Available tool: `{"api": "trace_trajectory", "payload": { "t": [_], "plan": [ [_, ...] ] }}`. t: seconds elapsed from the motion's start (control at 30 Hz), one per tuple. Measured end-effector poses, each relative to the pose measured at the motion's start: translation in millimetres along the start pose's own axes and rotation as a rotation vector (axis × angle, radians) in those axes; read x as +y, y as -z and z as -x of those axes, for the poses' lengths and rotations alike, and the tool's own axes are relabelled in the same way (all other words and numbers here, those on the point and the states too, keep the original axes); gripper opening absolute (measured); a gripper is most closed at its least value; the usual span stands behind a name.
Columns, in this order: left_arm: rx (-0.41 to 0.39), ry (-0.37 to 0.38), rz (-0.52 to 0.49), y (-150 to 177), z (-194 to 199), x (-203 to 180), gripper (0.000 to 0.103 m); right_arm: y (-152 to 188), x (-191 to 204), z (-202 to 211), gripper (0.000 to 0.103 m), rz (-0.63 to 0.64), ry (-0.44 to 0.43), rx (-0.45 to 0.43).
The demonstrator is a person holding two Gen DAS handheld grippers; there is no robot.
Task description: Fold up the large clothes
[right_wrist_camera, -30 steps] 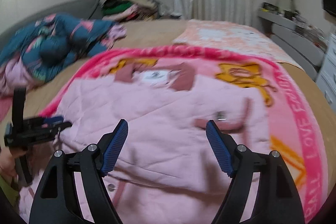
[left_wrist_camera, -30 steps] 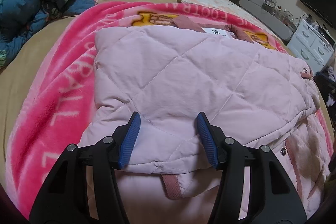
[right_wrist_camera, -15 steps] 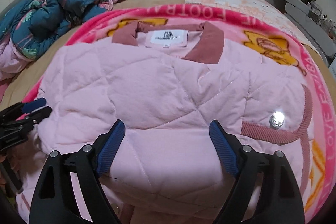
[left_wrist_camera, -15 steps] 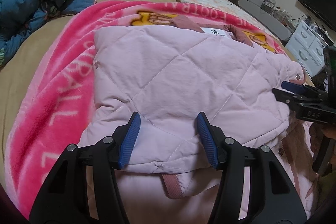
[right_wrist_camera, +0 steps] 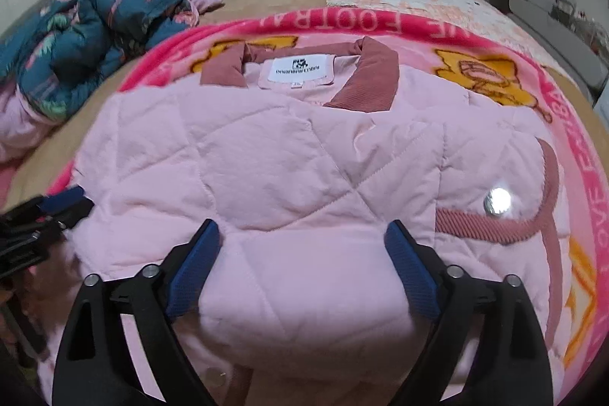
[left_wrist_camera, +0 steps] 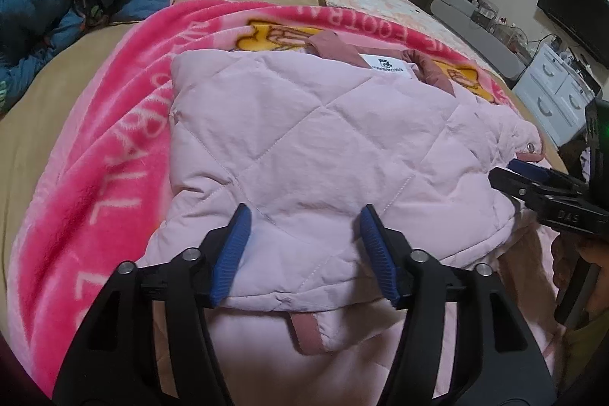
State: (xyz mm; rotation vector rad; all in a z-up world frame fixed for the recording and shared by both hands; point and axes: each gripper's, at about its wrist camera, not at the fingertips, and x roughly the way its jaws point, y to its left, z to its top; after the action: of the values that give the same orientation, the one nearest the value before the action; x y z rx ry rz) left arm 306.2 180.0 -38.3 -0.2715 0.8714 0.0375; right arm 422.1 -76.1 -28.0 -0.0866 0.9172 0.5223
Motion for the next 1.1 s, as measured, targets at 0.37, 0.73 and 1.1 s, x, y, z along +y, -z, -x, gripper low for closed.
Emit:
{"api": "trace_trajectory", "payload": {
  "t": [0.37,0.73,1.1],
  "plan": [
    [-0.002,0.041,-0.026,-4,23,-21,0.094,2,-9,38,0.098,-0.110,-0.041,-0.041],
    [-0.058,0.032,-0.060,-11,54,-39,0.094,8,-1,79,0.098,-0.098,-0.051,-0.079],
    [-0.110,0.036,-0.089,-14,86,-54,0.094,17,3,125,0.099,-0.099,-0.055,-0.139]
  ]
}}
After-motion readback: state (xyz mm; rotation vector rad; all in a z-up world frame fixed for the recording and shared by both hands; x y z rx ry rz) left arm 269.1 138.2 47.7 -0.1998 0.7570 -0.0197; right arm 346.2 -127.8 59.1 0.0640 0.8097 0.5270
